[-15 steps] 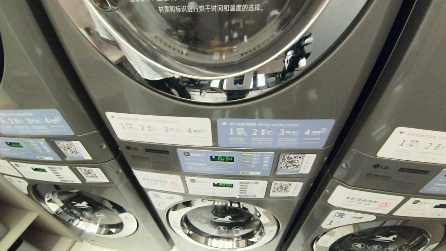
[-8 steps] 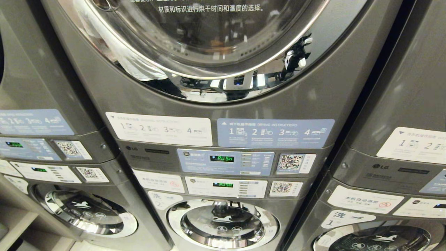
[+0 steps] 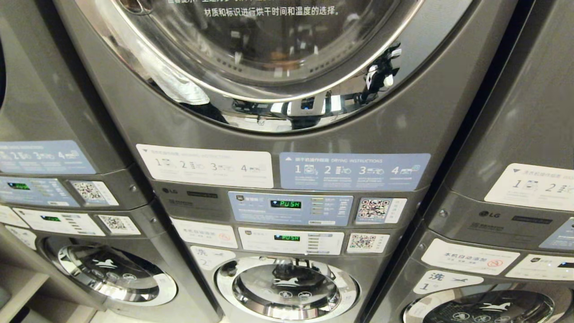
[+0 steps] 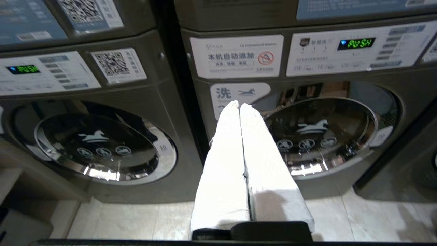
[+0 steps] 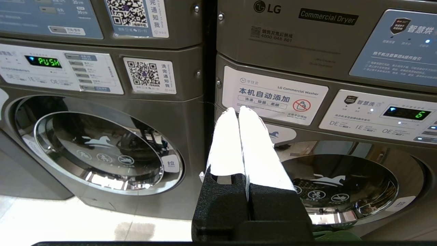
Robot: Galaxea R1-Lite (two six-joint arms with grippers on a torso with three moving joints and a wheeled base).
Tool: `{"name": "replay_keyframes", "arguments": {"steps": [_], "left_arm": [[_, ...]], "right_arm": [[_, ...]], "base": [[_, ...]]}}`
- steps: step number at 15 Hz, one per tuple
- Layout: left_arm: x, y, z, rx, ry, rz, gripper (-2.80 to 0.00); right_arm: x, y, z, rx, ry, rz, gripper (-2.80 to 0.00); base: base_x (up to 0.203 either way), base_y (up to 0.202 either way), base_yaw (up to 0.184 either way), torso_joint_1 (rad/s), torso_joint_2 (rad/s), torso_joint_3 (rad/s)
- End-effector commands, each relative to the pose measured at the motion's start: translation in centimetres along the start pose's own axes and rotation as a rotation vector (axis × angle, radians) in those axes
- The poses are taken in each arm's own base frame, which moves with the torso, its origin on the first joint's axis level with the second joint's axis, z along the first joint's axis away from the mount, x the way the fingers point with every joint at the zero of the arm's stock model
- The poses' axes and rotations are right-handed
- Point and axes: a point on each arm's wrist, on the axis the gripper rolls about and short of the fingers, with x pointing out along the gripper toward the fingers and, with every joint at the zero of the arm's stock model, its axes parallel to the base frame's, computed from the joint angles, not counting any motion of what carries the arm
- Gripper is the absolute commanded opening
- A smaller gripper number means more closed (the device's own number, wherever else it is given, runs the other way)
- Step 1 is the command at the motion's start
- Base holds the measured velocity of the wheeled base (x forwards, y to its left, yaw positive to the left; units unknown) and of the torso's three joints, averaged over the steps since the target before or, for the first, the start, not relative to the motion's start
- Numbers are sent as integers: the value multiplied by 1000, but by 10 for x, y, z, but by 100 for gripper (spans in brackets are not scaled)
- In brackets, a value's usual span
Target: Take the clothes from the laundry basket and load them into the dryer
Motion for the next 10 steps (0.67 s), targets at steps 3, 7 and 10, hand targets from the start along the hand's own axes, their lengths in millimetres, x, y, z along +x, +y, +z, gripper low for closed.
{"name": "replay_keyframes", "arguments": {"steps": [3,7,10], "left_arm": [[-5,0,-2,4,-66,25,-280],[-5,0,-2,-1,-63,28,-280],[-5,0,-2,-77,-64,40,-280]], "right_arm": [[0,0,0,-1,-1,-2,-280],[0,-1,0,-3,5,-29,-280],[0,-1,0,21,0,-29,-280]], "base": [[0,0,0,0,0,0],[0,0,0,0,0,0],[0,0,0,0,0,0]]}}
